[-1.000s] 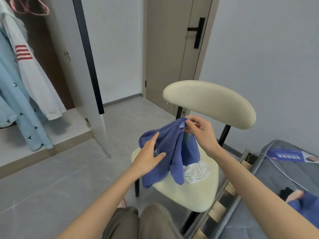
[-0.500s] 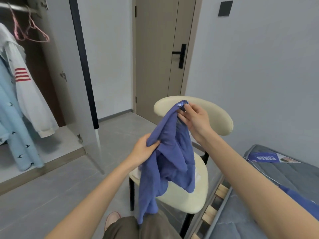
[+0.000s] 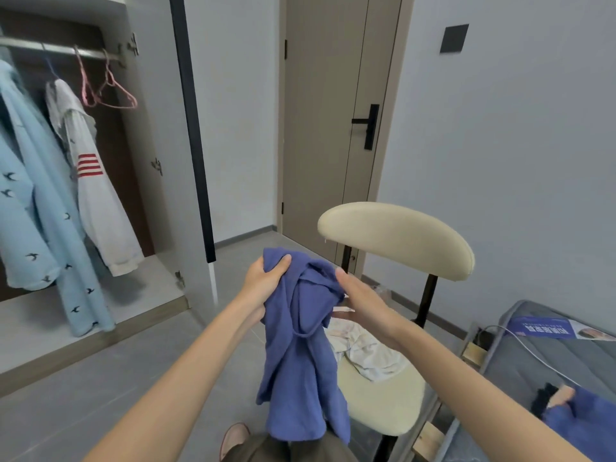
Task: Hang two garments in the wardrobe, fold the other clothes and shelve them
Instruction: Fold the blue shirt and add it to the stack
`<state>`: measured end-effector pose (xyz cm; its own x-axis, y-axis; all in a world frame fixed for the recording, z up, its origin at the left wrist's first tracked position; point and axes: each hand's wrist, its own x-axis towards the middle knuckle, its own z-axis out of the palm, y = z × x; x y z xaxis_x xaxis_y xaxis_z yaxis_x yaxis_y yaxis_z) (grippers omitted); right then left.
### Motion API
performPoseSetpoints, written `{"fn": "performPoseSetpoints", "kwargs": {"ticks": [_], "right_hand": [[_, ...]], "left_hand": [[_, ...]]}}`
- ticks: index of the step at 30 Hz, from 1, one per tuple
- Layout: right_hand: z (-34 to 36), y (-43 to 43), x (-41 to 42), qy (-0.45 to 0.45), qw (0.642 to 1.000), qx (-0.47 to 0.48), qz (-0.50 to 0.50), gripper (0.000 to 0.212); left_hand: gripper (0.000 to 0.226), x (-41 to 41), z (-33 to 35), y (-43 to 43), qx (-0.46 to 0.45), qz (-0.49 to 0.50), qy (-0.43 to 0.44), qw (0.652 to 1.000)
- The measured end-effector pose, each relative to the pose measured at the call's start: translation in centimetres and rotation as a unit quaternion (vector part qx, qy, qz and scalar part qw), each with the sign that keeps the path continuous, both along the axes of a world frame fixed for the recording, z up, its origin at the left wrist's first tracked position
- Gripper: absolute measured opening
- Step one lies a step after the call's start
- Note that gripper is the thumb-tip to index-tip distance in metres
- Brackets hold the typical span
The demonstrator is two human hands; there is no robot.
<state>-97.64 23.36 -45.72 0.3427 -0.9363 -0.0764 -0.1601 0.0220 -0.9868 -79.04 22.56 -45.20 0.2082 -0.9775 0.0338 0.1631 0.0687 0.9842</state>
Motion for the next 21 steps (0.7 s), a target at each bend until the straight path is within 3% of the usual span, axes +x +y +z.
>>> {"fn": "performPoseSetpoints", "kwargs": {"ticks": [4, 8, 12, 16, 19, 21], "right_hand": [[-2.8, 0.5, 1.3, 0.09, 0.994, -0.06, -0.004, 0.033], [-2.9, -0.3, 2.3, 0.012, 0.993, -0.094, -0.07, 0.016], [0.0, -1.9, 2.3, -0.03, 0.977, -0.153, -0.145, 0.02], [2.9, -3.3, 2.6, -0.012, 0.966, -0.228, -0.123, 0.022], [3.7, -3.8, 3.3, 0.035, 0.97, -0.234, -0.064, 0.022], [3.8, -3.9, 3.8, 0.056, 0.972, -0.223, -0.049, 0.025]], "left_hand": [[0.027, 0.6, 0.2, 0.2, 0.004, 0.004, 0.026, 1.0], [0.023, 1.9, 0.1, 0.3, -0.011, 0.044, 0.004, 0.999], [0.021, 4.7, -0.4, -0.1, -0.008, 0.13, -0.079, 0.988], [0.018, 6.5, -1.1, -0.5, 0.03, 0.164, -0.22, 0.961], [0.035, 6.1, -0.7, -0.1, 0.001, 0.11, -0.274, 0.956], [0.04, 5.4, -0.1, 0.7, -0.022, -0.026, -0.295, 0.955]]}}
